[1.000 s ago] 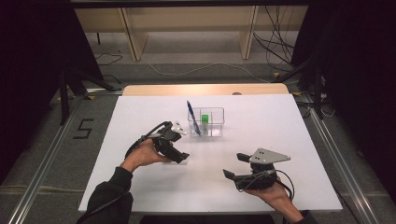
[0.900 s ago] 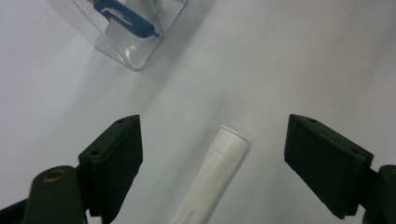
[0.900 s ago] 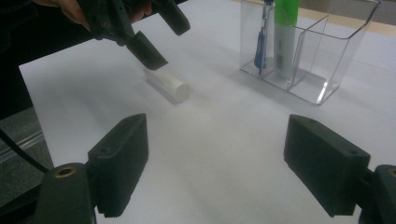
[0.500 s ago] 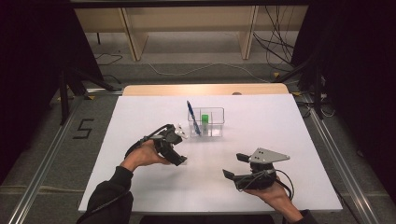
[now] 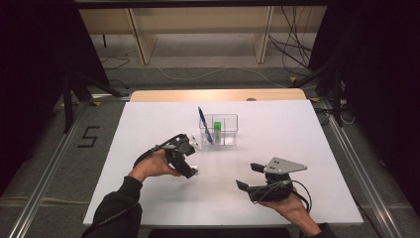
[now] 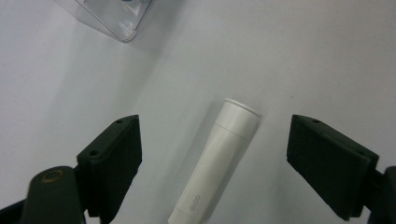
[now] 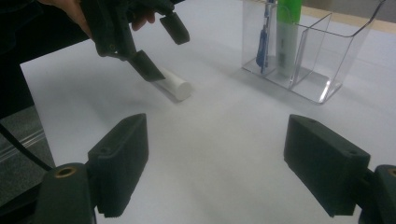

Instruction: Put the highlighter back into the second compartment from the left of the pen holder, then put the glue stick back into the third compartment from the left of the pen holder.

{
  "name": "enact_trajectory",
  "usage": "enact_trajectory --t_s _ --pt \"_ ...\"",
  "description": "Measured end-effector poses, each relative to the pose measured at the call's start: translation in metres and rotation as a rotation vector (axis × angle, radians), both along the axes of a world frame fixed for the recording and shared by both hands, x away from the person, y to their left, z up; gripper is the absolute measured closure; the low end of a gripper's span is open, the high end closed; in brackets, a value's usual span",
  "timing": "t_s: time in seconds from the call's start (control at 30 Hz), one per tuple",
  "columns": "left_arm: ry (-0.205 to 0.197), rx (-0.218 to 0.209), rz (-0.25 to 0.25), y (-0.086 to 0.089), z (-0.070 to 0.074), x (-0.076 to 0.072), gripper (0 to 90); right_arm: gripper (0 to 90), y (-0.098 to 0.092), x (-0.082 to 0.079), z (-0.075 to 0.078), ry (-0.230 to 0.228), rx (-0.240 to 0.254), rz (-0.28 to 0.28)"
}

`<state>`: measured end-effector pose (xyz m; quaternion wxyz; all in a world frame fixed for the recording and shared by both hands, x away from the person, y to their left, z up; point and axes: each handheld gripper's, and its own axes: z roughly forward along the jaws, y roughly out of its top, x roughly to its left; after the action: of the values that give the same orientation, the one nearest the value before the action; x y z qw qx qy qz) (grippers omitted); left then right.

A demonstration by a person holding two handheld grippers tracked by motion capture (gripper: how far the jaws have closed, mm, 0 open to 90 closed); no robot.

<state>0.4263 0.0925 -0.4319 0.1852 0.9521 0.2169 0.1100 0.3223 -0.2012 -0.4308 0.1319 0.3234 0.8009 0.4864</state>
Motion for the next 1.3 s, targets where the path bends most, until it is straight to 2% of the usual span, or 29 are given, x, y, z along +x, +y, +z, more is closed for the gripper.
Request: enact_trajectory --t_s 0.07,0.17,0.33,0.43,0.5,0.97,1.07,1.2,1.27,1.3 --pt "-0.004 -0.007 0.006 -0.001 -0.002 -0.001 18.8 23.0 0.0 0.0 0.0 -0.001 0.001 0.001" --pt "0.0 0.025 -0.014 -0.002 -0.003 0.0 20.1 23.0 0.0 0.0 0.0 0.0 0.002 0.002" --pt "0.01 0.032 -0.015 -0.003 -0.008 0.001 21.9 23.0 0.001 0.0 0.0 -0.002 0.002 0.001" --pt "0.015 0.053 -0.027 -0.003 -0.01 0.003 23.3 23.0 0.001 0.0 0.0 -0.002 -0.002 0.002" --pt "0.015 0.041 -0.018 -0.004 -0.011 0.004 24.3 23.0 0.001 0.0 0.0 -0.001 -0.003 0.002" --pt "0.02 0.04 -0.061 -0.004 -0.015 0.006 35.0 23.0 0.002 -0.002 -0.001 -0.003 -0.014 0.009" --pt "0.035 0.061 -0.082 -0.006 -0.016 0.007 37.7 23.0 0.003 -0.001 -0.001 -0.001 -0.016 0.006" --pt "0.048 0.071 -0.09 -0.006 -0.019 0.006 40.9 23.0 0.004 -0.002 0.0 -0.003 -0.019 0.007" --pt "0.056 0.058 -0.081 -0.005 -0.021 0.006 42.4 23.0 0.004 -0.001 0.0 0.0 -0.021 0.007" --pt "0.054 0.071 -0.092 -0.005 -0.021 0.007 43.4 23.0 0.004 -0.001 0.0 0.0 -0.019 0.008"
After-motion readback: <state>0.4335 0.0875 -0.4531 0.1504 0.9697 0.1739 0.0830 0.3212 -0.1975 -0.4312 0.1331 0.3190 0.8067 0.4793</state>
